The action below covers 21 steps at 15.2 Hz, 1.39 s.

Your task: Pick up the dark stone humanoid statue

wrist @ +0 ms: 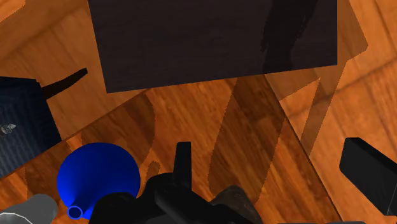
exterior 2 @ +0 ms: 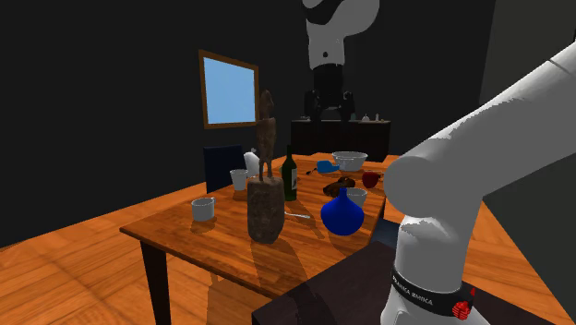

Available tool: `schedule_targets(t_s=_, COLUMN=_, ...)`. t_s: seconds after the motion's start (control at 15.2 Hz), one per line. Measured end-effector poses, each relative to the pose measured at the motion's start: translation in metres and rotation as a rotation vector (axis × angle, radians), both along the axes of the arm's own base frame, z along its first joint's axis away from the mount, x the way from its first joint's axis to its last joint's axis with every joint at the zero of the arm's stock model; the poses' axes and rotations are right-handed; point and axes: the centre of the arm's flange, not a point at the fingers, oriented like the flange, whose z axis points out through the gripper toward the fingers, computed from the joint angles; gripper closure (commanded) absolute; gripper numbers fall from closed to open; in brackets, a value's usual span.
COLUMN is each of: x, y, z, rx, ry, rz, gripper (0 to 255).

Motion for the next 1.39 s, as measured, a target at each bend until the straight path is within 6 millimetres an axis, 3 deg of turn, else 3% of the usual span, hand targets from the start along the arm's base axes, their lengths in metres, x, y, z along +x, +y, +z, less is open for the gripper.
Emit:
schedule_targets(t_s=0.13, x=0.003, y=0.002, z=0.001, rx=-0.004, ry=-0.006, rz=-0.016, gripper=0)
schedule_targets(t_s=0.26, x=0.019, y=0.013, z=0.002, rx=-0.016, ry=-0.025, rz=-0.071, gripper=0)
schedule_targets(t_s=0.73, x=0.094, y=0.049, z=0.008, rx=-0.067, ry=-0.113, rz=-0.313, gripper=0)
schedule_targets(t_s=1.39, x=0.205, y=0.064, z=0.029, rx=-0.142, ry=-0.241, rz=-0.668, gripper=0)
